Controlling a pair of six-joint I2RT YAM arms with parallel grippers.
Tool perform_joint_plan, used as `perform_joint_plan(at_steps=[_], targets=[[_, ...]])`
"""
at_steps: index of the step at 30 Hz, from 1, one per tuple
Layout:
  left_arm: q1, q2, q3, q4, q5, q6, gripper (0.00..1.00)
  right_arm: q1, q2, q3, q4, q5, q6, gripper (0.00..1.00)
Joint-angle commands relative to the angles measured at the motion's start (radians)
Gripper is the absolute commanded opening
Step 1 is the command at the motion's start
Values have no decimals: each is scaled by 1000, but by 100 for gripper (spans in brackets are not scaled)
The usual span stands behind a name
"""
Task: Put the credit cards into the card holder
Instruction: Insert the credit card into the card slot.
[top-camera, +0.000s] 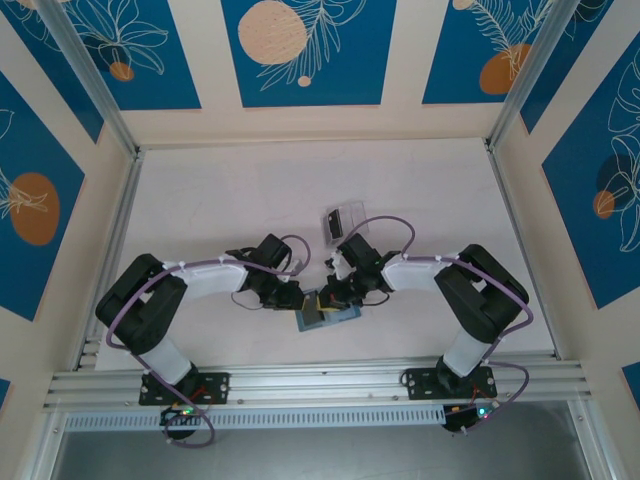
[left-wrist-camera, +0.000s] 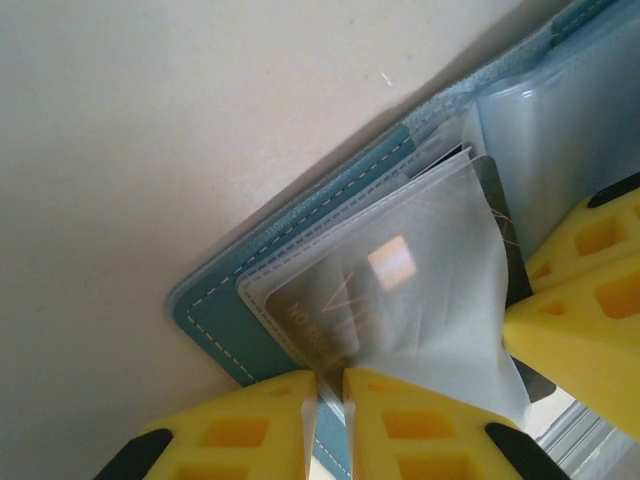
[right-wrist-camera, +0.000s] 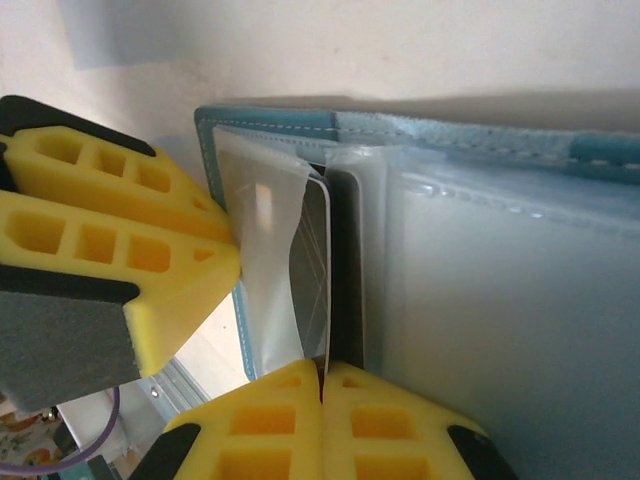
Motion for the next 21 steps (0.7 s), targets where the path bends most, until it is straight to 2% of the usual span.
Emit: perform_joint_plan(at_steps=[1, 5, 15, 21], targets=[[6, 18, -14, -7, -21, -8, 17, 26, 25, -11, 33, 46, 38, 0], [6, 8, -11, -7, -18, -14, 17, 38, 15, 3, -3, 72, 26, 4], [25, 24, -32, 6, -19, -19, 16, 48, -64, 50, -154, 95, -17, 39], [26, 20, -40, 11, -21, -17, 17, 43, -85, 74, -227, 142, -46, 45]])
